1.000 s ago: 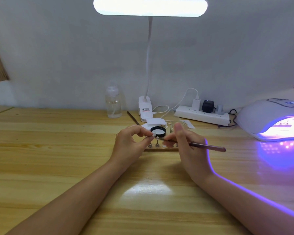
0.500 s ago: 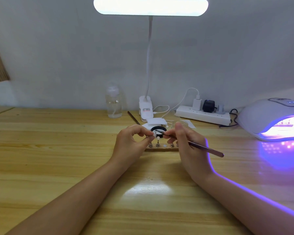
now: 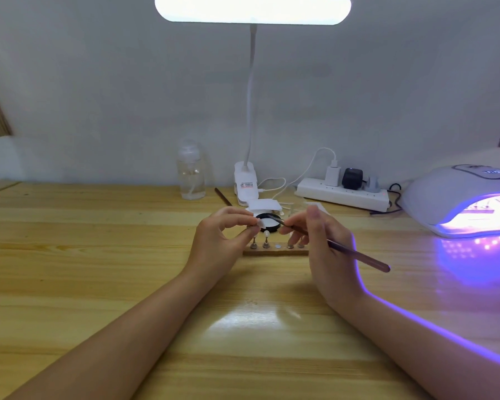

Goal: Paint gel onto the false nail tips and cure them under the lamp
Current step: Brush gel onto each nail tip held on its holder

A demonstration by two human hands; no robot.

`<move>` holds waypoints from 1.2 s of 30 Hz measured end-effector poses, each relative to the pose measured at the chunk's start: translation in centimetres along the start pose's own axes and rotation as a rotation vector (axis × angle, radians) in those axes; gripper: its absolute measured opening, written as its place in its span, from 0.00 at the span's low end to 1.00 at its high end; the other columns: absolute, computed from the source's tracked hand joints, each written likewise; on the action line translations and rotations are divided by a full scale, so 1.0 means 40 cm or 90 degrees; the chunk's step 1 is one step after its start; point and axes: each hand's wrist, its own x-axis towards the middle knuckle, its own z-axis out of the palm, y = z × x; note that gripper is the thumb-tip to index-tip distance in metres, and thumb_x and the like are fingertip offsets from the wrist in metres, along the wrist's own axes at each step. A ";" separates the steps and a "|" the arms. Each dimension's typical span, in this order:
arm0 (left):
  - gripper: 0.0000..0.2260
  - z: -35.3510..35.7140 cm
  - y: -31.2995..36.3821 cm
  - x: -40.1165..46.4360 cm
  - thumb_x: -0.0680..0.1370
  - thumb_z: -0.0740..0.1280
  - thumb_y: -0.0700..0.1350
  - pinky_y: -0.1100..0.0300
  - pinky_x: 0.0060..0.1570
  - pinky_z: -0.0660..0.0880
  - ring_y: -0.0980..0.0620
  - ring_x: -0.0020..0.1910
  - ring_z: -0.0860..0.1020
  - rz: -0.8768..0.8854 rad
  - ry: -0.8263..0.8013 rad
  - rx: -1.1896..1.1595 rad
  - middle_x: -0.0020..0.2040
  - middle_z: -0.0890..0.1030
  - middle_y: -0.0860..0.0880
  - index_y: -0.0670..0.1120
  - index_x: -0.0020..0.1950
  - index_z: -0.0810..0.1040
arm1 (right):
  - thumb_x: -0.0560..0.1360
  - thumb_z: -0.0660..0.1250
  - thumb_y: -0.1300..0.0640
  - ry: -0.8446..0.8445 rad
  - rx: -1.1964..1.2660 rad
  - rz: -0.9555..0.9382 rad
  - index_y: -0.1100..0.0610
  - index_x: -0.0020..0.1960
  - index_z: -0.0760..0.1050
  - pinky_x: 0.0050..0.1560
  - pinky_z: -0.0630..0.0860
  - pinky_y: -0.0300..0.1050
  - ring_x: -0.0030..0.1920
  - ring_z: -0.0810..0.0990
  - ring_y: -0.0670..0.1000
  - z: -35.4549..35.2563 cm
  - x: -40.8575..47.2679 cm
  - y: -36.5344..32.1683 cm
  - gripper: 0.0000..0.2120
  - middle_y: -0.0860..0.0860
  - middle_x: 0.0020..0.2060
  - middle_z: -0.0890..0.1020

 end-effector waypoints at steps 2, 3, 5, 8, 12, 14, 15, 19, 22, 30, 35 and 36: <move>0.08 0.000 -0.001 0.000 0.69 0.72 0.36 0.74 0.46 0.70 0.62 0.43 0.78 0.002 -0.006 0.000 0.41 0.80 0.55 0.49 0.42 0.82 | 0.78 0.53 0.49 -0.031 -0.014 -0.002 0.54 0.39 0.78 0.36 0.71 0.32 0.33 0.77 0.42 0.002 -0.002 0.002 0.18 0.48 0.34 0.81; 0.08 0.000 -0.002 0.000 0.69 0.72 0.36 0.73 0.46 0.71 0.60 0.43 0.78 0.003 -0.012 -0.001 0.40 0.81 0.54 0.49 0.43 0.82 | 0.78 0.53 0.49 -0.041 -0.023 -0.003 0.54 0.39 0.78 0.37 0.71 0.32 0.34 0.77 0.42 0.002 -0.002 0.005 0.18 0.47 0.34 0.81; 0.08 0.000 -0.002 0.000 0.70 0.72 0.36 0.67 0.48 0.73 0.54 0.45 0.79 0.005 -0.021 -0.005 0.40 0.82 0.52 0.47 0.44 0.82 | 0.79 0.53 0.47 -0.059 -0.043 -0.006 0.54 0.40 0.78 0.37 0.71 0.31 0.35 0.78 0.42 0.001 -0.001 0.003 0.19 0.46 0.35 0.81; 0.08 -0.002 -0.003 0.000 0.70 0.72 0.36 0.61 0.51 0.75 0.51 0.46 0.80 0.000 -0.020 -0.001 0.41 0.83 0.50 0.48 0.45 0.82 | 0.75 0.54 0.47 -0.068 0.001 0.016 0.55 0.36 0.78 0.35 0.73 0.32 0.32 0.79 0.43 0.004 -0.006 -0.001 0.19 0.50 0.31 0.82; 0.09 -0.001 -0.003 -0.002 0.69 0.72 0.36 0.58 0.52 0.75 0.51 0.47 0.80 -0.015 -0.014 -0.012 0.41 0.83 0.52 0.49 0.45 0.82 | 0.78 0.55 0.47 -0.047 0.025 0.017 0.53 0.34 0.78 0.34 0.74 0.34 0.30 0.79 0.45 0.005 -0.009 -0.001 0.20 0.51 0.30 0.82; 0.09 -0.001 -0.002 -0.002 0.69 0.72 0.36 0.56 0.53 0.75 0.52 0.47 0.80 -0.015 -0.010 -0.015 0.41 0.83 0.52 0.49 0.45 0.82 | 0.78 0.54 0.49 -0.045 -0.014 -0.014 0.52 0.37 0.78 0.36 0.72 0.32 0.32 0.78 0.43 0.005 -0.005 -0.001 0.18 0.47 0.33 0.82; 0.09 0.000 -0.003 -0.002 0.69 0.72 0.36 0.55 0.53 0.75 0.52 0.47 0.80 -0.014 -0.009 -0.015 0.41 0.83 0.52 0.49 0.45 0.82 | 0.78 0.54 0.48 -0.052 -0.028 -0.019 0.53 0.39 0.78 0.36 0.71 0.31 0.33 0.78 0.42 0.006 -0.003 -0.001 0.18 0.45 0.34 0.81; 0.10 -0.001 -0.006 -0.003 0.69 0.72 0.36 0.56 0.54 0.74 0.53 0.47 0.80 -0.007 -0.007 -0.013 0.40 0.82 0.55 0.50 0.45 0.82 | 0.76 0.56 0.46 -0.055 0.034 0.036 0.56 0.34 0.79 0.34 0.74 0.35 0.30 0.79 0.46 0.007 -0.007 0.001 0.21 0.52 0.29 0.82; 0.11 0.000 -0.004 -0.002 0.69 0.72 0.37 0.61 0.53 0.73 0.54 0.47 0.79 -0.001 -0.011 -0.002 0.40 0.81 0.58 0.53 0.44 0.81 | 0.78 0.55 0.49 -0.044 0.003 0.003 0.54 0.35 0.78 0.35 0.73 0.33 0.31 0.78 0.43 0.004 -0.007 0.003 0.19 0.49 0.30 0.81; 0.13 -0.001 0.000 -0.005 0.69 0.72 0.39 0.67 0.51 0.70 0.59 0.47 0.77 -0.010 -0.011 0.021 0.39 0.80 0.59 0.58 0.39 0.80 | 0.76 0.57 0.42 -0.042 0.027 0.033 0.55 0.32 0.78 0.33 0.74 0.35 0.29 0.80 0.46 0.002 -0.010 0.007 0.23 0.52 0.28 0.81; 0.08 -0.001 0.004 -0.005 0.69 0.73 0.39 0.51 0.57 0.70 0.57 0.47 0.77 -0.012 -0.014 0.047 0.39 0.80 0.58 0.52 0.42 0.83 | 0.78 0.55 0.41 -0.068 -0.085 -0.028 0.49 0.37 0.77 0.37 0.73 0.33 0.34 0.78 0.42 0.001 -0.001 0.008 0.19 0.44 0.36 0.81; 0.08 -0.002 0.005 -0.004 0.69 0.73 0.39 0.49 0.57 0.70 0.57 0.47 0.77 -0.013 -0.012 0.047 0.39 0.80 0.58 0.53 0.42 0.83 | 0.78 0.56 0.41 -0.064 -0.072 -0.016 0.49 0.36 0.77 0.37 0.74 0.34 0.33 0.79 0.42 0.001 -0.001 0.011 0.20 0.45 0.34 0.82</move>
